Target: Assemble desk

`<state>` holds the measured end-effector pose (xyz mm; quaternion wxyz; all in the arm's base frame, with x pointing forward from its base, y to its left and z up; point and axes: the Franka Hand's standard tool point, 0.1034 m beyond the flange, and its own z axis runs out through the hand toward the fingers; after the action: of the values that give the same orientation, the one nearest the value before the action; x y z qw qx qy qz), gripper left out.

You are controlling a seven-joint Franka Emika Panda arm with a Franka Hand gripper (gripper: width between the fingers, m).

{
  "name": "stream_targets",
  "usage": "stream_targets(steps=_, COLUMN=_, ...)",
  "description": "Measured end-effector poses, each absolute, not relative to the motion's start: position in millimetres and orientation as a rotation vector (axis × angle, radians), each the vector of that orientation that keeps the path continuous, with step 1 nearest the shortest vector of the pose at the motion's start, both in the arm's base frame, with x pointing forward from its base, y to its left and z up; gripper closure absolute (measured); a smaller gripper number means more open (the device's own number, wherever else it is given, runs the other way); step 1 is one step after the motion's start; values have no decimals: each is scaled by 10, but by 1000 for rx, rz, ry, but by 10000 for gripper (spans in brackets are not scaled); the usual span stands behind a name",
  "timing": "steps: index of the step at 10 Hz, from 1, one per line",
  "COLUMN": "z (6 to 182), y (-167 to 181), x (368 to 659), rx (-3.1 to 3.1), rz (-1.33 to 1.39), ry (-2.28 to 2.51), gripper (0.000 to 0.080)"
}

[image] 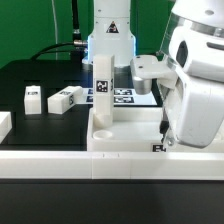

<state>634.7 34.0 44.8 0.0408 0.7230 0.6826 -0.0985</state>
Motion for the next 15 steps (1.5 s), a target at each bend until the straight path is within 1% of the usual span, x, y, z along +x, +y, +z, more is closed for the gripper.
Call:
stream_targets(steps=1, z=553, y=312, x=6366, rx=2220, rz=-300, ry=2082, gripper=335)
stream_targets(steps=2, z=675, y=253, x=6371, rx=2234, rz=-311, ry=2069, gripper=216)
stream_targets(steps=3, z=771, y=193, x=6392, rx=2242, rz=-304, ry=2054, gripper=216)
stream_targets(steps=4, z=881, y=121, x=6406, rx=2254, rz=-289, ry=2026, gripper=163)
stream_targets(steps=6, z=1084, y=-61, x=6427, rx=2276, rz=-271, ry=1974, gripper=153)
stream_targets(steps=11, z=1060, y=-141, x=6390, rx=2316, rz=-257, ry=1924, gripper=151)
stream_targets(steps=12, z=1041, y=-270, x=6291, rx=2472, rz=-286, ry=1720, gripper=151)
stream_targets(steps=13, z=1064, y=-393, x=6208, rx=2587, rz=-351, ry=1541, gripper=151)
stream_targets(steps=15, z=1095, y=-602, x=6182, rx=2700, rz=-369, ry=1317, gripper=151)
